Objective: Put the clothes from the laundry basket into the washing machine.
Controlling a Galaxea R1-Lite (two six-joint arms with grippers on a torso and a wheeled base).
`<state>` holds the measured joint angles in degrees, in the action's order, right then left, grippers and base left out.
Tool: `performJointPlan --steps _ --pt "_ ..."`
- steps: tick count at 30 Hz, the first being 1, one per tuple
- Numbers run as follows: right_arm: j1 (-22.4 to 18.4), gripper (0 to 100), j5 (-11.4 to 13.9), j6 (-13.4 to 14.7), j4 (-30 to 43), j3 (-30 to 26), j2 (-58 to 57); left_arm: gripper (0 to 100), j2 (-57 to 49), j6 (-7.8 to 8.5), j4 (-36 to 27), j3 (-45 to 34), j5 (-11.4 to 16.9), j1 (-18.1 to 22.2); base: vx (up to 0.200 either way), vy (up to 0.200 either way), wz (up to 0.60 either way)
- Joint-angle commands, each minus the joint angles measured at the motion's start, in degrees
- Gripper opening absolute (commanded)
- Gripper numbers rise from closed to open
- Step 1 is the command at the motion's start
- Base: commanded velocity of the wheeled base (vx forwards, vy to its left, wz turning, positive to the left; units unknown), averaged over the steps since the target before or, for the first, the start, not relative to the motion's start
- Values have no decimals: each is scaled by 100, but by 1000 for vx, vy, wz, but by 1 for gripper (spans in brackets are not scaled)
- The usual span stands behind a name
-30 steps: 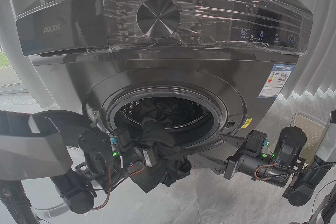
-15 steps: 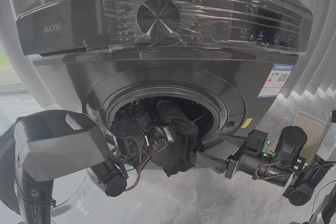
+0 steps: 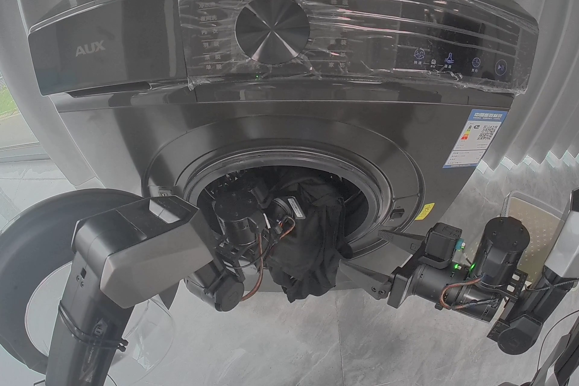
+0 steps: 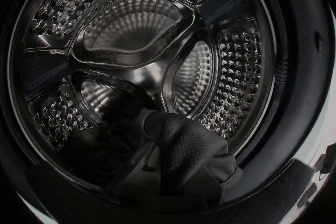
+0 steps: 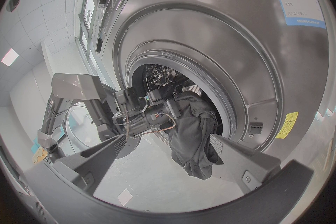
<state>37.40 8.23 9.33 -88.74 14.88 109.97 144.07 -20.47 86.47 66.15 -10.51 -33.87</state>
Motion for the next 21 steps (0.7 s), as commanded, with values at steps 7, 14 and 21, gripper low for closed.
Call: performJointPlan --steps 7,14,21 --pt "13 100 3 -1 -3 6 16 0 543 -10 -517 1498 -30 416 0 0 0" --pt "4 100 3 -1 -3 6 -2 0 605 -1 -561 1814 -101 548 0 0 0" --pt "4 100 3 -10 -3 6 7 0 631 -1 -578 1840 -109 609 0 0 0"
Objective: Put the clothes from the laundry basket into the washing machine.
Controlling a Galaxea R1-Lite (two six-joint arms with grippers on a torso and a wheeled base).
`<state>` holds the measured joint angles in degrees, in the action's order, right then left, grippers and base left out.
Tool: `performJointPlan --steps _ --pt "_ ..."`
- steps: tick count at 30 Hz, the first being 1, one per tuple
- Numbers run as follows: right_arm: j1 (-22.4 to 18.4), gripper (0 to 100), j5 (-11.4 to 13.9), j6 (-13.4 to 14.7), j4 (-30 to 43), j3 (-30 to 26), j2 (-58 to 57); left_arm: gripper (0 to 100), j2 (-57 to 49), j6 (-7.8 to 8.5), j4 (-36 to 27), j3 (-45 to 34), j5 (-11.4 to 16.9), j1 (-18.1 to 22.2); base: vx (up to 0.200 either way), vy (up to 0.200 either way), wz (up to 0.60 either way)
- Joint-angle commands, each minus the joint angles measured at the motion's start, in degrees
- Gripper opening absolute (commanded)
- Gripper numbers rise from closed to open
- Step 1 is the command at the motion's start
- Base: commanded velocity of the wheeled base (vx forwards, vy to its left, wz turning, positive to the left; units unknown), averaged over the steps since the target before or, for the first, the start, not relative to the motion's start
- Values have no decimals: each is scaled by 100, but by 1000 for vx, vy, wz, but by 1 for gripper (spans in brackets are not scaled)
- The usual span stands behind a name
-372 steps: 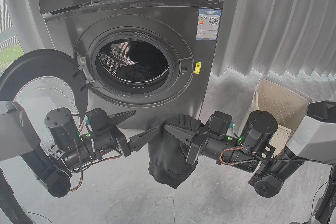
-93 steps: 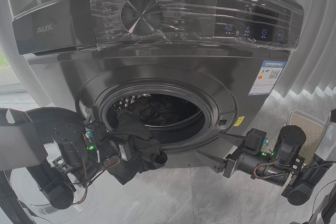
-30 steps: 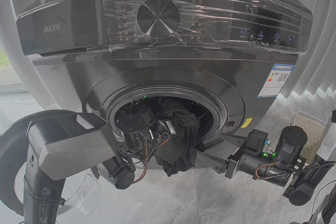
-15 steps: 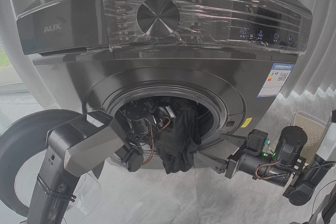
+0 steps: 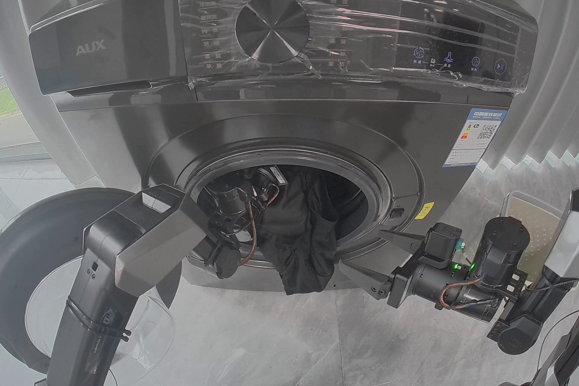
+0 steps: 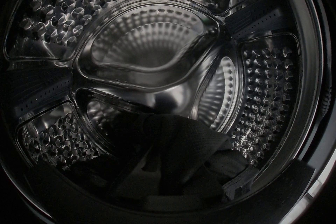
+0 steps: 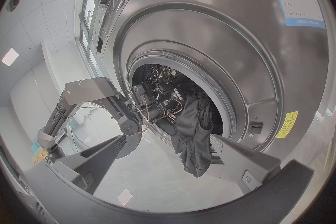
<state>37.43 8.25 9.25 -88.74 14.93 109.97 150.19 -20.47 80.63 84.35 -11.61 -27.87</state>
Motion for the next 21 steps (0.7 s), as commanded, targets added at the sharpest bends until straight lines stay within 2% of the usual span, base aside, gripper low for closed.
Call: performJointPlan --steps 1,4,5,13,21 --pt "2 100 1 6 -3 1 7 0 19 -1 6 12 0 9 0 0 0" --pt "2 100 1 6 -3 1 7 0 28 -10 -3 -24 0 1 0 0 0" --pt "2 100 1 6 -3 1 7 100 28 -10 -3 -41 0 1 0 0 0" --pt "2 100 1 -2 -3 10 -2 100 -42 25 -12 -243 -61 -26 0 0 0" --pt "2 100 1 -2 -3 1 16 100 -622 210 -197 -1948 -17 -263 0 0 0"
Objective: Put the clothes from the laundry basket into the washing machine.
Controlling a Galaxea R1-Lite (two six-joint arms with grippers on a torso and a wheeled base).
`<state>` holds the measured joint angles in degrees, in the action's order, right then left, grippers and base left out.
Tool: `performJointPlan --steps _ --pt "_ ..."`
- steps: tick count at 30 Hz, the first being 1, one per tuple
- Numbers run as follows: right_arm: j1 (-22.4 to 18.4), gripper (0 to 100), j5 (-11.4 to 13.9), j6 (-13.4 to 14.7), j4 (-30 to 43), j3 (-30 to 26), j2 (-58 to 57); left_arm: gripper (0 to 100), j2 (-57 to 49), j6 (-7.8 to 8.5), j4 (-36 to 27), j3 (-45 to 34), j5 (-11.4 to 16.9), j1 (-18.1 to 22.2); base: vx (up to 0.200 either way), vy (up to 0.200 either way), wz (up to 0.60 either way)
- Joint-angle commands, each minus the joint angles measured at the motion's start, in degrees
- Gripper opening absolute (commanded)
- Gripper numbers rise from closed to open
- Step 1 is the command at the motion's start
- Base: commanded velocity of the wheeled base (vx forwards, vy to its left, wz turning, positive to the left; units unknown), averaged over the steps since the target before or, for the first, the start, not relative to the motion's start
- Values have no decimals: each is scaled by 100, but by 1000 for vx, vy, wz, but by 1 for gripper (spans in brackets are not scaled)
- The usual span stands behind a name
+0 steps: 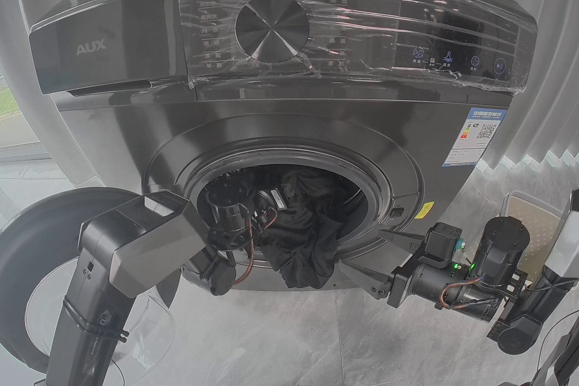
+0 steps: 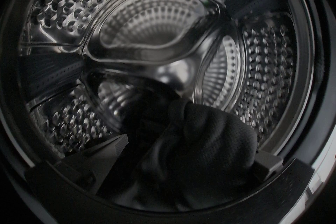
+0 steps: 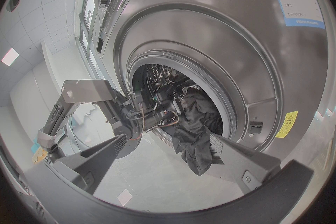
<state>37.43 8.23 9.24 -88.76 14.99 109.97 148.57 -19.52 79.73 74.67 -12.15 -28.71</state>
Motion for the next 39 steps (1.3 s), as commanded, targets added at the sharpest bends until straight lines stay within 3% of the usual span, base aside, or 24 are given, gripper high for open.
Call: performJointPlan --steps 1,5,10,14,17,22,27,32,39 --pt "2 100 3 8 -1 -5 24 100 -504 176 -115 -1130 46 -205 0 0 0" --pt "10 100 3 8 -1 -5 42 100 -531 431 -159 -1446 29 -188 0 0 0" --pt "2 100 12 8 -1 -5 42 100 -610 449 -80 -1675 38 -205 0 0 0" --pt "19 100 12 8 -1 -5 51 100 -803 440 -62 -2123 90 -284 0 0 0" --pt "19 100 12 8 -1 3 51 100 -873 414 -54 -2448 345 -460 0 0 0" --pt "28 100 12 8 -1 -5 42 100 -829 405 -62 -2334 530 -592 0 0 0" --pt "28 100 12 8 -1 -5 42 100 -750 255 -80 -2255 1057 -706 0 0 0" --pt "37 100 12 8 -1 -5 42 100 -522 106 -159 -2149 1128 -777 0 0 0" --pt "46 100 3 8 -1 -5 51 100 -47 97 -159 -1525 1136 -724 0 0 0"
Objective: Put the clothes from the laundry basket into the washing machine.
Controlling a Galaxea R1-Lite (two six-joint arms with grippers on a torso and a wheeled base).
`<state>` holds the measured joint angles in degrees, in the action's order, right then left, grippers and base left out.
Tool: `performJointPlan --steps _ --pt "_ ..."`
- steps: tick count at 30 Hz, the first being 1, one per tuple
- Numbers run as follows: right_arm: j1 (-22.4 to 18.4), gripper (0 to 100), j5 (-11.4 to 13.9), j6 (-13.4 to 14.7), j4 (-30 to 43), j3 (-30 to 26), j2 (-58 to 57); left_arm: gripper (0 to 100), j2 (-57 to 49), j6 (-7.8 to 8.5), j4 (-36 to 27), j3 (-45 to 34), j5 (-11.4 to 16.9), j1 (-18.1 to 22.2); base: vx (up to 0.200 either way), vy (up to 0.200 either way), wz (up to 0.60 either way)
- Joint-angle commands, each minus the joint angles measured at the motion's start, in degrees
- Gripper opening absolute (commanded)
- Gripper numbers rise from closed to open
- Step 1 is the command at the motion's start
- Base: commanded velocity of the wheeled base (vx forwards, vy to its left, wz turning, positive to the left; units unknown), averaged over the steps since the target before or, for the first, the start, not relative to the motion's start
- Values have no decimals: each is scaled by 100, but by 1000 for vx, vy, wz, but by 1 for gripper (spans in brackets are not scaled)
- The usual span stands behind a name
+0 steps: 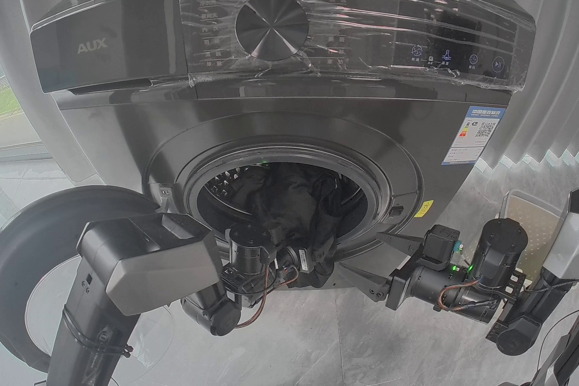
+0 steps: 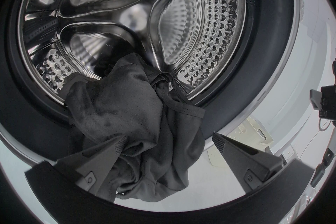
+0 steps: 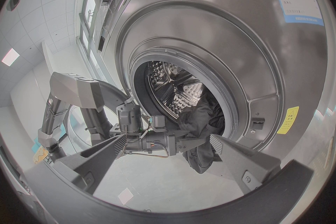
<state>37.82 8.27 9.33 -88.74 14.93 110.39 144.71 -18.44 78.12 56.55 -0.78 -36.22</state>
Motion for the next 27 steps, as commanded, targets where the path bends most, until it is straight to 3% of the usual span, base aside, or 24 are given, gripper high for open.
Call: performJointPlan --steps 1,4,5,16,23,27 --pt "7 100 8 -1 -3 1 0 100 452 -10 -16 471 -19 36 0 0 0" --pt "7 100 8 -1 -3 1 0 100 496 -10 -95 603 -27 27 0 0 0" --pt "7 100 8 -1 -3 1 0 0 514 -10 -139 620 -27 27 0 0 0" --pt "24 100 17 -1 -3 18 -43 0 593 16 -183 937 -89 45 0 0 0" --pt "24 100 26 -1 -12 27 -43 0 435 113 -69 1482 -713 212 0 0 0" --pt "24 100 17 -10 -3 45 -43 0 250 113 -60 1780 -906 308 0 0 0"
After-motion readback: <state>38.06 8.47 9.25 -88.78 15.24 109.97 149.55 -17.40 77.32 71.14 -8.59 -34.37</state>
